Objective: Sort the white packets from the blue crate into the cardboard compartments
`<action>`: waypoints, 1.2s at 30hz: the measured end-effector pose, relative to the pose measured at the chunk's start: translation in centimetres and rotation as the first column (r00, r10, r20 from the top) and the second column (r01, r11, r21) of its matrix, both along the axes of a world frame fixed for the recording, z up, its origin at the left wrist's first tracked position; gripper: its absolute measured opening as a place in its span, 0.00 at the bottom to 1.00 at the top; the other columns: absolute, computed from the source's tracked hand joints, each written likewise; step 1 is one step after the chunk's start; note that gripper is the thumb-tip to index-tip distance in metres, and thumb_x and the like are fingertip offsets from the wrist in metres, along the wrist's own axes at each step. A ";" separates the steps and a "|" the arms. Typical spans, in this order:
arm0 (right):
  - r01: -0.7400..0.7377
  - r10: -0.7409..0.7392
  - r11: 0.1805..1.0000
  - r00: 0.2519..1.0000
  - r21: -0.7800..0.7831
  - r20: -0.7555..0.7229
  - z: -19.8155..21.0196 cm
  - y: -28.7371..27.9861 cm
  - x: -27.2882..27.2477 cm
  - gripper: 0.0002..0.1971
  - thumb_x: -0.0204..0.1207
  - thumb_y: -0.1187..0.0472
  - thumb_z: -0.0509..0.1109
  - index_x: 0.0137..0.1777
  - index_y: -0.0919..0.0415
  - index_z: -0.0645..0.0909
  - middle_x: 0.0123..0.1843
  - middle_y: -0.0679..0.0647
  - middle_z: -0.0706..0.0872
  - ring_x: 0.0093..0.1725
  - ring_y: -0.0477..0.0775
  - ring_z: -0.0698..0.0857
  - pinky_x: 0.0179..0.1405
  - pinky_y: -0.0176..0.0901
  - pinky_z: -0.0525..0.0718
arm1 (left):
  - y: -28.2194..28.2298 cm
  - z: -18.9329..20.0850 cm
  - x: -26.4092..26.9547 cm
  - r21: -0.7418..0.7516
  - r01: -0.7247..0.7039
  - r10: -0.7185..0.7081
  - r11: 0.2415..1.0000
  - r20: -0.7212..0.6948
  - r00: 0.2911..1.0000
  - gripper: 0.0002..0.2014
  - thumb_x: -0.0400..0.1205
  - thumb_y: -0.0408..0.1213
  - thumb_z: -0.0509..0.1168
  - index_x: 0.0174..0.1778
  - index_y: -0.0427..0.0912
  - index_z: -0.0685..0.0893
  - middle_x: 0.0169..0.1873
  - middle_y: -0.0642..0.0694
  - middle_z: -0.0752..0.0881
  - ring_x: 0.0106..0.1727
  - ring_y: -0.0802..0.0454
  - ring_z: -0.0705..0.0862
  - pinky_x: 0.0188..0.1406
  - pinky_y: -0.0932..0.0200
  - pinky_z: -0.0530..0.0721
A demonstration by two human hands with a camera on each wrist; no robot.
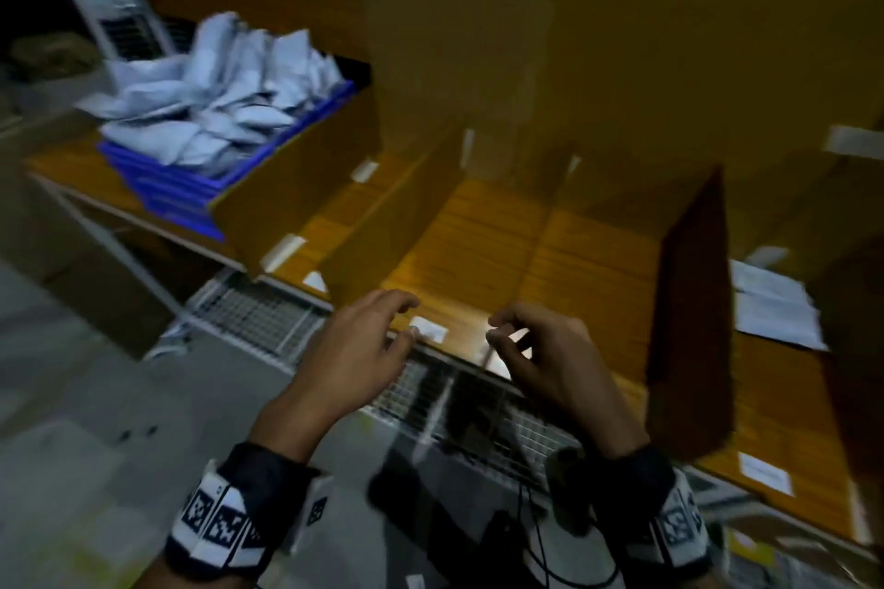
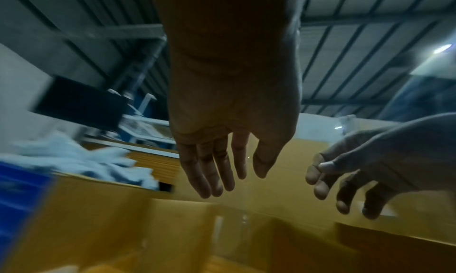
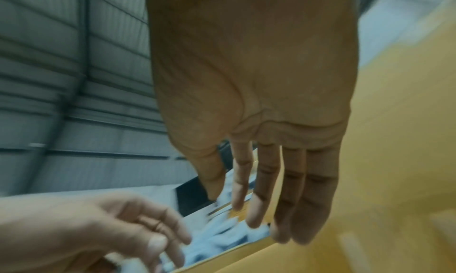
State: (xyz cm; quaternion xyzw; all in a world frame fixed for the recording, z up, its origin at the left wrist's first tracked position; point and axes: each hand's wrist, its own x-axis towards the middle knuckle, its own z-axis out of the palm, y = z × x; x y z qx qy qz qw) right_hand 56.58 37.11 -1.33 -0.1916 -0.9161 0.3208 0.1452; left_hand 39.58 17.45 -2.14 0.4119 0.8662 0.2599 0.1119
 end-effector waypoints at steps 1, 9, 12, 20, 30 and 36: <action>-0.040 0.040 0.999 0.999 0.014 0.000 -0.3 -1.5 -2.4 0.07 0.85 0.45 0.68 0.56 0.43 0.85 0.49 0.35 0.88 0.45 0.45 0.88 0.43 0.52 0.88 | -2.0 0.0 -1.5 0.003 -0.038 0.038 0.999 -0.010 0.999 0.18 0.92 0.53 0.64 0.78 0.58 0.79 0.69 0.58 0.83 0.60 0.55 0.86 0.57 0.45 0.87; -0.237 0.237 0.971 0.971 0.010 0.028 1.3 -11.5 -23.1 0.16 0.88 0.50 0.71 0.71 0.53 0.82 0.66 0.51 0.86 0.61 0.50 0.83 0.62 0.52 0.85 | -12.2 -0.3 -15.8 0.049 -0.303 0.306 0.952 -0.063 0.950 0.18 0.88 0.49 0.70 0.74 0.53 0.81 0.64 0.52 0.87 0.59 0.53 0.86 0.59 0.48 0.87; -0.256 0.256 0.966 0.967 0.034 0.017 1.0 -14.5 -31.3 0.19 0.88 0.51 0.70 0.75 0.56 0.78 0.69 0.56 0.83 0.68 0.58 0.82 0.66 0.55 0.82 | -13.9 -0.3 -22.4 0.028 -0.344 0.345 0.938 -0.096 0.934 0.21 0.87 0.48 0.70 0.76 0.50 0.81 0.66 0.49 0.85 0.64 0.48 0.86 0.63 0.47 0.86; -0.254 0.238 0.962 0.959 0.096 0.153 -1.1 -18.2 -49.9 0.25 0.90 0.54 0.66 0.83 0.63 0.71 0.81 0.64 0.74 0.81 0.67 0.71 0.78 0.58 0.74 | -16.1 -1.2 -40.6 -0.163 -0.310 0.274 0.937 -0.208 0.939 0.28 0.86 0.41 0.69 0.83 0.44 0.76 0.74 0.38 0.79 0.75 0.36 0.79 0.73 0.42 0.80; -0.284 0.133 0.942 0.801 0.176 0.584 -5.0 -15.4 -59.9 0.34 0.93 0.49 0.56 0.92 0.65 0.53 0.95 0.61 0.48 0.92 0.62 0.56 0.87 0.73 0.54 | -15.2 -0.8 -53.7 -0.083 -0.204 0.176 0.976 -0.257 0.950 0.20 0.88 0.42 0.66 0.77 0.49 0.80 0.68 0.45 0.82 0.70 0.41 0.81 0.60 0.38 0.86; -0.284 0.062 0.913 0.806 0.292 0.589 -5.6 -15.5 -60.3 0.33 0.93 0.46 0.59 0.91 0.62 0.58 0.95 0.61 0.51 0.93 0.62 0.53 0.84 0.83 0.53 | -10.9 1.7 -59.1 0.184 -0.067 0.130 0.981 -0.355 0.926 0.09 0.88 0.42 0.65 0.62 0.52 0.85 0.54 0.51 0.88 0.54 0.46 0.86 0.46 0.44 0.87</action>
